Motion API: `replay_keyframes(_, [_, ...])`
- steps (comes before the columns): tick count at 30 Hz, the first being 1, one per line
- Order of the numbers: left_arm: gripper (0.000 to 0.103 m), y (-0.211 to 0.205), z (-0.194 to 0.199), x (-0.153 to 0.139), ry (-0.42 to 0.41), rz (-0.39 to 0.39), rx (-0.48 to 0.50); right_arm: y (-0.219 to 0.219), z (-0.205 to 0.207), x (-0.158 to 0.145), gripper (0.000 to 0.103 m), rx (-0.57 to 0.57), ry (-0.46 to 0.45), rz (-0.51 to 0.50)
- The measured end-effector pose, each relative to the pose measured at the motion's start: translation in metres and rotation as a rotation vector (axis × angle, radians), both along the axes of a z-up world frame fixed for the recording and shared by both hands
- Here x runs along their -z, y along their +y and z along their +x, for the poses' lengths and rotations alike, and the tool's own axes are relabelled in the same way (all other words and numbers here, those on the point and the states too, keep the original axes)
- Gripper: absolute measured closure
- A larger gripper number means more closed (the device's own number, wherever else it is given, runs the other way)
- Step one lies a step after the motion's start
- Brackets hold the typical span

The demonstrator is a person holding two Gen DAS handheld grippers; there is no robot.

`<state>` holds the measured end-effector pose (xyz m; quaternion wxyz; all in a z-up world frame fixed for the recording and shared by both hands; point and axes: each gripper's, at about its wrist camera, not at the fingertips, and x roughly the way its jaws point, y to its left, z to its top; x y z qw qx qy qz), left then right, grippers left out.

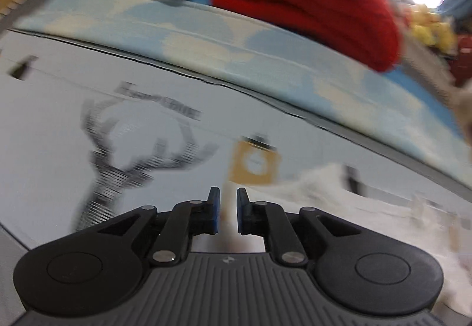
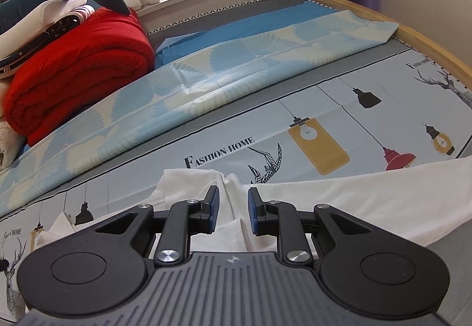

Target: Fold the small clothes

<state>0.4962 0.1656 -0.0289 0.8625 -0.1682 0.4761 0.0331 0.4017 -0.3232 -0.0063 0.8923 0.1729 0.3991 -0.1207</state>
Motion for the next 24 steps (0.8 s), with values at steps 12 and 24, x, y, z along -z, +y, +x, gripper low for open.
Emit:
replay_keyframes(12, [0.080, -0.049, -0.035, 0.035, 0.235, 0.269, 0.412, 0.002, -0.001, -0.004, 0.081, -0.019, -0.003, 0.016])
replay_keyframes(24, [0.076, -0.085, -0.055, 0.014, 0.183, 0.337, 0.420, -0.006, -0.004, -0.007, 0.081, -0.027, -0.013, 0.024])
